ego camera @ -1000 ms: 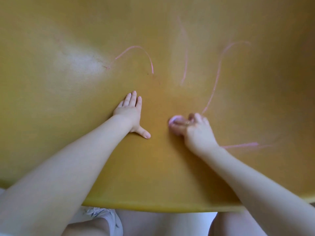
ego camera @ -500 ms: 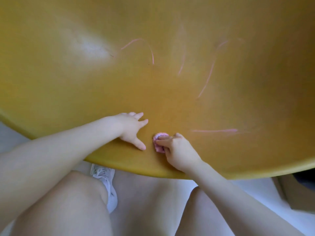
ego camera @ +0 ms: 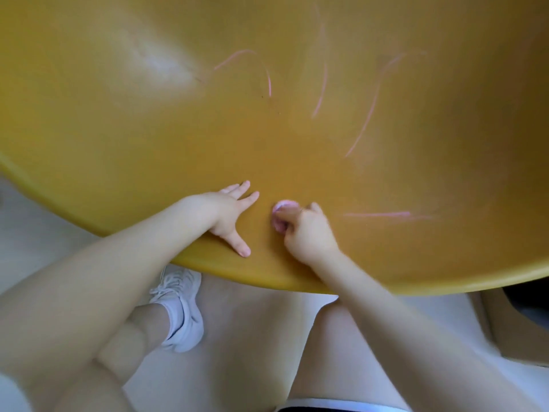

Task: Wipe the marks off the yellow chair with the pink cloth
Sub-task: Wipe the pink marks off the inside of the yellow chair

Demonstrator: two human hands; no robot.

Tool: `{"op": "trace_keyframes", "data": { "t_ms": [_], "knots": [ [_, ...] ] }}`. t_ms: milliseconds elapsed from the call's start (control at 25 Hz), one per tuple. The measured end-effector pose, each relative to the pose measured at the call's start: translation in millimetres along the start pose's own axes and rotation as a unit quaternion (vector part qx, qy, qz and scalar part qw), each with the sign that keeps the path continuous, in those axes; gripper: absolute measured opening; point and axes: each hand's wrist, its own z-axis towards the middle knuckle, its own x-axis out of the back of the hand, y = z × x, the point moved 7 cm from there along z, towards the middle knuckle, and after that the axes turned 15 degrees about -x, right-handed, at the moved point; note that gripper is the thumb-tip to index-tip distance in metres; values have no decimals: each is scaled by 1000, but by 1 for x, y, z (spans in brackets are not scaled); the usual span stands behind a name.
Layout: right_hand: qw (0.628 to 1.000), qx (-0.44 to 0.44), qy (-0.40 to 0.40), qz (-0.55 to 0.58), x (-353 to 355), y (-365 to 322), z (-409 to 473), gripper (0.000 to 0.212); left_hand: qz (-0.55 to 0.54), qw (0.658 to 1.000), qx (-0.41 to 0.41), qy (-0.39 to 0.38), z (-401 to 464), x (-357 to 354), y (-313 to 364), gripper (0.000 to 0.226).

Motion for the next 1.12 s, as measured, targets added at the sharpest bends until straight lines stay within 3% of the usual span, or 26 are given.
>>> {"op": "trace_keyframes", "data": {
  "t_ms": [120,200,320,440,560,680,760,960,1120],
  "knots": [
    [995,87,-48,16,-22,-36,-41,36,-1,1000,1,18,-5,2,-1,127],
    [991,117,-29,-56,-11,-34,-28,33,46,998,12,47,-11,4,-1,125],
    [987,3,-8,-160,22,12,21,28,88,990,16,110,-22,5,4,118],
    [981,-81,54,-169,40,26,28,34,-6,986,15,166,-42,3,-3,103],
    [987,-143,17,-68,13,-7,7,31,-44,985,50,158,-66,-4,-21,114],
    [999,-7,-36,-21,-35,-83,-30,29,11,989,100,107,-89,-21,-35,122],
    [999,30,-37,-6,-47,-104,-41,28,49,984,136,107,-104,-31,-38,116],
    [997,58,-41,-41,-33,-58,-26,31,8,983,132,129,-106,-38,-41,103],
    [994,-61,1,-93,9,-1,-19,33,-13,985,108,136,-105,-33,-40,99]
  ]
}}
